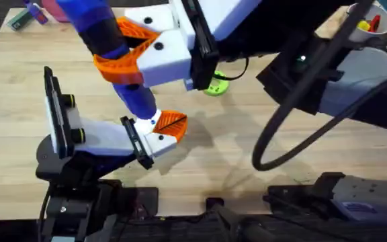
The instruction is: Pick up the gripper from the table and insert it into the empty holder that is missing its gripper. Then pick up a screw, insert it into the mounting hole, and use the screwdriver to tighten it. Finally, clean up the table by picking up the vegetable and placing it into the bucket.
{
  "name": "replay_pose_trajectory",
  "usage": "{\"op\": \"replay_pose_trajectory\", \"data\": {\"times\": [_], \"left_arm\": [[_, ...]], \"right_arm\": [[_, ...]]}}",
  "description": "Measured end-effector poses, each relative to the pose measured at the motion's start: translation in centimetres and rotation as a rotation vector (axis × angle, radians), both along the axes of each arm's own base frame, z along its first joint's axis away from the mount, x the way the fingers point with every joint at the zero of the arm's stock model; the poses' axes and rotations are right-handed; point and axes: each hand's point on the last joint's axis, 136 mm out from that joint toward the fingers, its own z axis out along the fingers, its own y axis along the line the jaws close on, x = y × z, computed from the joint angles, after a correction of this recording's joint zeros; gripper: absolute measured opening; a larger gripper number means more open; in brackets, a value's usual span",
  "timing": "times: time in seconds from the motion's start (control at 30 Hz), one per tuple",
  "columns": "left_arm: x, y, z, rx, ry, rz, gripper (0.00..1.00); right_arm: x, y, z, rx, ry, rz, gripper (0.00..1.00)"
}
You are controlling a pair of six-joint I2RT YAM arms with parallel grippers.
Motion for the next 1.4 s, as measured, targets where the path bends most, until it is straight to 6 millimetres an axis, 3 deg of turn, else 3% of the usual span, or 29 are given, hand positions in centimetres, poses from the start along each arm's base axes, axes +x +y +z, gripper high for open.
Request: {"op": "replay_pose_trajectory", "data": {"times": [1.4], "left_arm": [[0.00, 0.00, 0.00, 0.000, 0.000, 0.000, 0.007]], "right_arm": [[0.14, -0.01, -0.39, 0.011, -0.002, -0.011, 0.024]]}}
